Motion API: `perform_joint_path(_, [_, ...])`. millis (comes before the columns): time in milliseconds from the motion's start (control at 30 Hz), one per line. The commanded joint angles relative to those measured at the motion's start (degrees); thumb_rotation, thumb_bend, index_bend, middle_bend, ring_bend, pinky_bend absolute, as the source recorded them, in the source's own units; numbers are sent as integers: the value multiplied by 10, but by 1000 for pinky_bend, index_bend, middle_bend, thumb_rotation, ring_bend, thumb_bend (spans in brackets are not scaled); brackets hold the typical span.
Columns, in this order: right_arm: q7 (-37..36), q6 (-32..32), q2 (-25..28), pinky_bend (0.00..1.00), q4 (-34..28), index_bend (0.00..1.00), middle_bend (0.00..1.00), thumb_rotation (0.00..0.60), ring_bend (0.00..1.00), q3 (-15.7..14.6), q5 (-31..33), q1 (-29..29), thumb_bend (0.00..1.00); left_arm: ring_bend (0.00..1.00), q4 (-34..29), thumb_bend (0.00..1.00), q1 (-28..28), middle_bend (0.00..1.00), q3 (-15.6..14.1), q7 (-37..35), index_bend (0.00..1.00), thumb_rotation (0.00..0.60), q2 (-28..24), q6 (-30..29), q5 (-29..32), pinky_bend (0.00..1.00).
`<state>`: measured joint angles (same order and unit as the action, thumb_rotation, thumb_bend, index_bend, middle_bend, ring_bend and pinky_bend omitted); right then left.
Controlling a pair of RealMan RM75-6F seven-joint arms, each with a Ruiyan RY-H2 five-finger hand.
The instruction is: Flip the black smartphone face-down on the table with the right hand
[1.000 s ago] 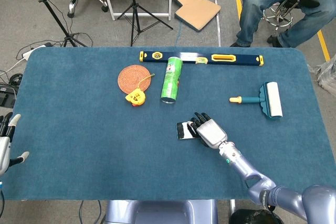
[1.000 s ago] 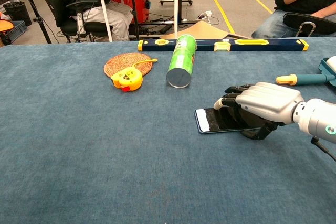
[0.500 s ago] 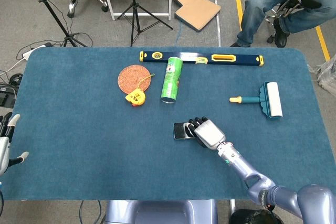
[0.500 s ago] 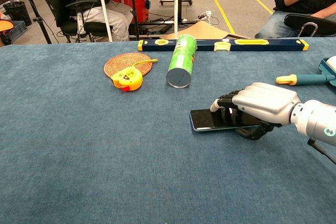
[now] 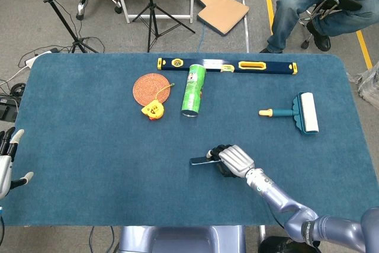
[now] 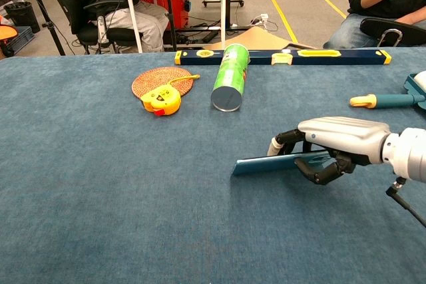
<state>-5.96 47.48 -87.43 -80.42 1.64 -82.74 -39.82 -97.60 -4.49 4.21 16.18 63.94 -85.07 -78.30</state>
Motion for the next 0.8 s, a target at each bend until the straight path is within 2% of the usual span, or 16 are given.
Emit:
perform_joint_path(33, [-3,-38,0,383,6,323,340,600,256,30,59,-15,672,0,0,0,0,0,0,1,0,600,0,0,0,0])
perform_joint_path(267, [24,-67,-38,377,75,322,339,600,251,84,148,-47,667,0,-1,0,-1,0,0,-1,0,600,-1,2,2,0])
perform_joint_path(400, [54,-64,-66,247,124,317,298,600,196,100,180,-60,650,0,1,0,-2,0,1,-4,0,600,-2,5,6,0])
perform_joint_path(467, [64,-58,-74,231,137,313,285,600,185,106,188,-64,645,0,2,0,-2,0,2,-6,0,600,-3,6,7,0])
perform_joint_path(600, [78,-17,-77,230,132,304,276,600,180,108,167,-60,642,0,5,0,-2,0,2,-13,0,600,-5,8,9,0])
perform_joint_path(800, [63,67,-24,216,50,295,266,600,172,91,90,-27,601,0,4,0,-1,0,1,-22,0,600,-9,5,3,0])
